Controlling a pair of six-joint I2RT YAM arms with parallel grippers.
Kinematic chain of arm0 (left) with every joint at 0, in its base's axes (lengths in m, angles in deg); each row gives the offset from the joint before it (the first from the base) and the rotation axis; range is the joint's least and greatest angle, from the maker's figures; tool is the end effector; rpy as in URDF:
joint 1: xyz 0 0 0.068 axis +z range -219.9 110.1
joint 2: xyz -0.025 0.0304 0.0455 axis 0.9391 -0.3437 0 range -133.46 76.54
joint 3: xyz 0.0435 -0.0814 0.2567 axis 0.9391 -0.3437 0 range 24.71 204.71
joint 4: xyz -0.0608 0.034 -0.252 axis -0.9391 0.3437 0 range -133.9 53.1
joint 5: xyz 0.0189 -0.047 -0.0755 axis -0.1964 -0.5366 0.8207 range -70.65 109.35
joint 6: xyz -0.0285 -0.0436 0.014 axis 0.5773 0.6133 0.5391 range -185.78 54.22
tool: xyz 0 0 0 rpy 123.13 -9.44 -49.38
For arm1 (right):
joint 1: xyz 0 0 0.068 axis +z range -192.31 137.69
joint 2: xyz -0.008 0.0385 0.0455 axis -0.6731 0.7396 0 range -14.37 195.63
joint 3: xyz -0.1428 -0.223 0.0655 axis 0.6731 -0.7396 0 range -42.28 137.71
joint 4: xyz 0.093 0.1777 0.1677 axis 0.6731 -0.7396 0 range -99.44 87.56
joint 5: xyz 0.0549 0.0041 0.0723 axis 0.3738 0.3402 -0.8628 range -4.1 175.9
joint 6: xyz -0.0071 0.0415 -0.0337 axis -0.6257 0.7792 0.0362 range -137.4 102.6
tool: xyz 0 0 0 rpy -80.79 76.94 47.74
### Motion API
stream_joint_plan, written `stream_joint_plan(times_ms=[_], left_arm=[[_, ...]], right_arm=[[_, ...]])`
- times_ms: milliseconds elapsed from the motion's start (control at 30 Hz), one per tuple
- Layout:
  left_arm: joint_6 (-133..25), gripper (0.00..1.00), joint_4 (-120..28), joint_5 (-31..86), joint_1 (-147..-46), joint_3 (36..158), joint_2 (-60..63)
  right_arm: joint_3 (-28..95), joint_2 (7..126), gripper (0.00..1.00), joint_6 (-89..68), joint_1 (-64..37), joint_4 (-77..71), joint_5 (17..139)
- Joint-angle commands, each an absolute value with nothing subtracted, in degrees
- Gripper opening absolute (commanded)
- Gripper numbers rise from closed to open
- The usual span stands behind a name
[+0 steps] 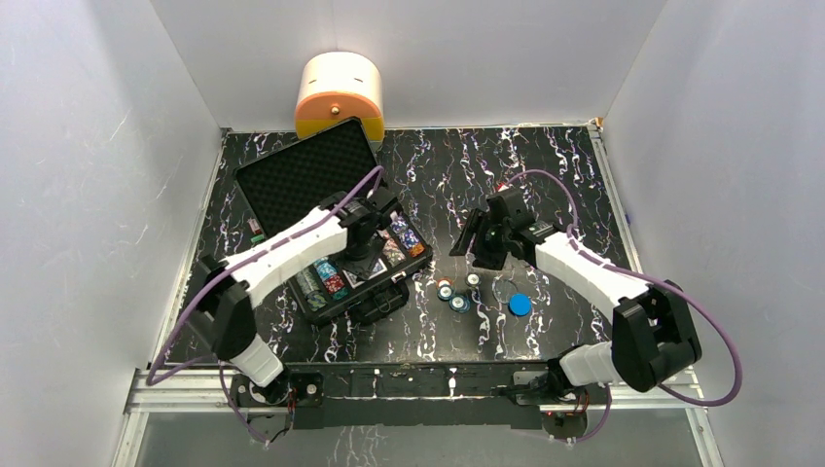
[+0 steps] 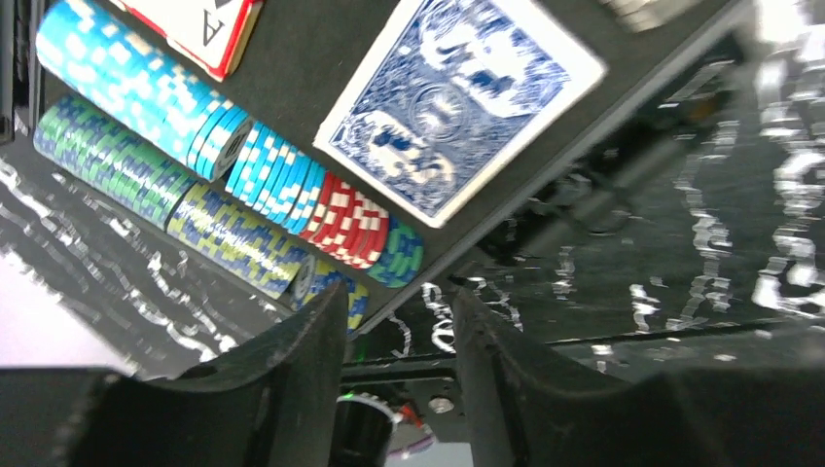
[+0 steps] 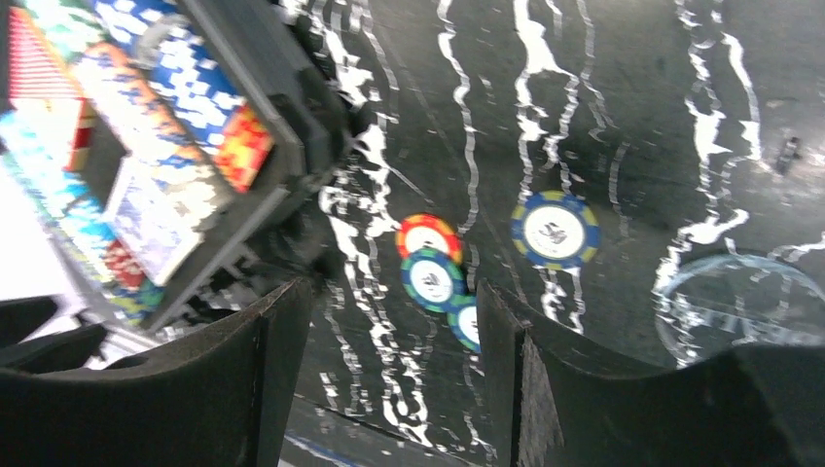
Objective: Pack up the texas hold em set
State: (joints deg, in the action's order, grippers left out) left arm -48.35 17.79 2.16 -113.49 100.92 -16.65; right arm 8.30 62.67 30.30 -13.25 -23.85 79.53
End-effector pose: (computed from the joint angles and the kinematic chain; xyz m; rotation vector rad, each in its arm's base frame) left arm 0.2300 -0.2045 0.2569 0.5954 2.7484 0.2245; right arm 0.2430 0.1395 0.2342 0.3574 2.5130 0.7177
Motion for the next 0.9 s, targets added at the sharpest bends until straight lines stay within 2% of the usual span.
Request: stream_joint_plan(times_ms=[0, 300, 533, 867], left_arm=[[-50.6, 0.46, 11.4, 9.1, -113.3, 103.8, -7.0], [-44.2, 0.7, -8.9, 12.6, -113.3, 95.5, 4.1], [-36.2, 0.76, -12.4, 8.1, -113.3, 92.6, 6.5], [-35.1, 0.84, -13.5, 2.1, -113.2, 89.8, 12.2]], right_arm=[[10.8, 64.3, 0.71, 24.0, -11.5, -31.4, 84.7], [12.0, 68.3, 0.74, 21.2, -2.3, -34.5, 93.1], [18.3, 77.2, 0.75, 19.6, 6.0, -36.7, 100.1], [19.9, 82.9, 0.67, 15.2, 8.9, -35.7, 100.6]])
